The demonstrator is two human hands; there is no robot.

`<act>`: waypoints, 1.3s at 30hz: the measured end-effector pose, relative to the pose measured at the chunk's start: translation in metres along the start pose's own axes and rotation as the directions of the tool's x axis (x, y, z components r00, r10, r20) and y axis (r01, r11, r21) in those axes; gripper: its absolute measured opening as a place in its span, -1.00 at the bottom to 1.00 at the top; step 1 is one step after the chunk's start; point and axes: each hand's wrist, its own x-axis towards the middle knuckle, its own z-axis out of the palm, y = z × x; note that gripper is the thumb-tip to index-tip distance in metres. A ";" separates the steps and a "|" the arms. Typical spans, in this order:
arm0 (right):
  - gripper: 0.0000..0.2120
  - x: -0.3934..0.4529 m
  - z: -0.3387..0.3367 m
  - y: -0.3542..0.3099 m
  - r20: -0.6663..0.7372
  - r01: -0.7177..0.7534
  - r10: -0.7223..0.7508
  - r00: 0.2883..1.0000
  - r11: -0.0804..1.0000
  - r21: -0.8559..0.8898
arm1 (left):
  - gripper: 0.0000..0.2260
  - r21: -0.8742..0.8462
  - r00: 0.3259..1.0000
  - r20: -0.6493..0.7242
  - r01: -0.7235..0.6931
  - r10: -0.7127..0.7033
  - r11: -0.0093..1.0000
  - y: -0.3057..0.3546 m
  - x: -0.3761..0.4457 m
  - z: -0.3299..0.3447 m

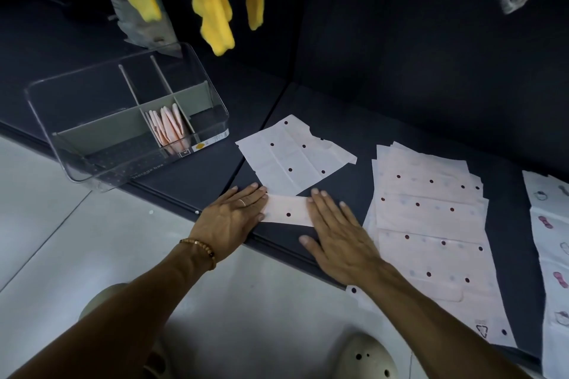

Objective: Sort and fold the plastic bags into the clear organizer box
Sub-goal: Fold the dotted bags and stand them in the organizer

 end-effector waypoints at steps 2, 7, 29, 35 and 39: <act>-0.30 -0.010 -0.002 0.017 0.024 -0.049 0.050 0.998 0.998 -0.024 | -0.58 -0.001 1.000 0.011 0.015 -0.015 1.000 0.002 -0.001 0.000; -0.32 -0.010 -0.017 0.005 -0.052 -0.088 0.087 0.995 0.996 -0.025 | -0.66 0.109 0.998 -0.029 0.050 -0.047 0.993 0.023 -0.009 -0.013; -0.90 0.000 -0.015 -0.042 -0.280 -0.035 0.211 0.936 0.851 0.523 | -0.82 -0.465 0.965 -0.026 0.221 -0.263 0.857 0.062 -0.013 -0.018; -0.92 0.009 -0.021 -0.031 -0.012 -0.211 0.425 0.905 0.474 0.855 | -0.84 -0.538 0.904 0.043 0.380 -0.426 0.753 0.066 -0.004 -0.007; -0.87 0.019 -0.026 -0.028 0.093 -0.328 0.515 0.852 0.386 0.862 | -0.89 -0.510 0.809 0.044 0.523 -0.586 0.683 0.074 0.009 -0.006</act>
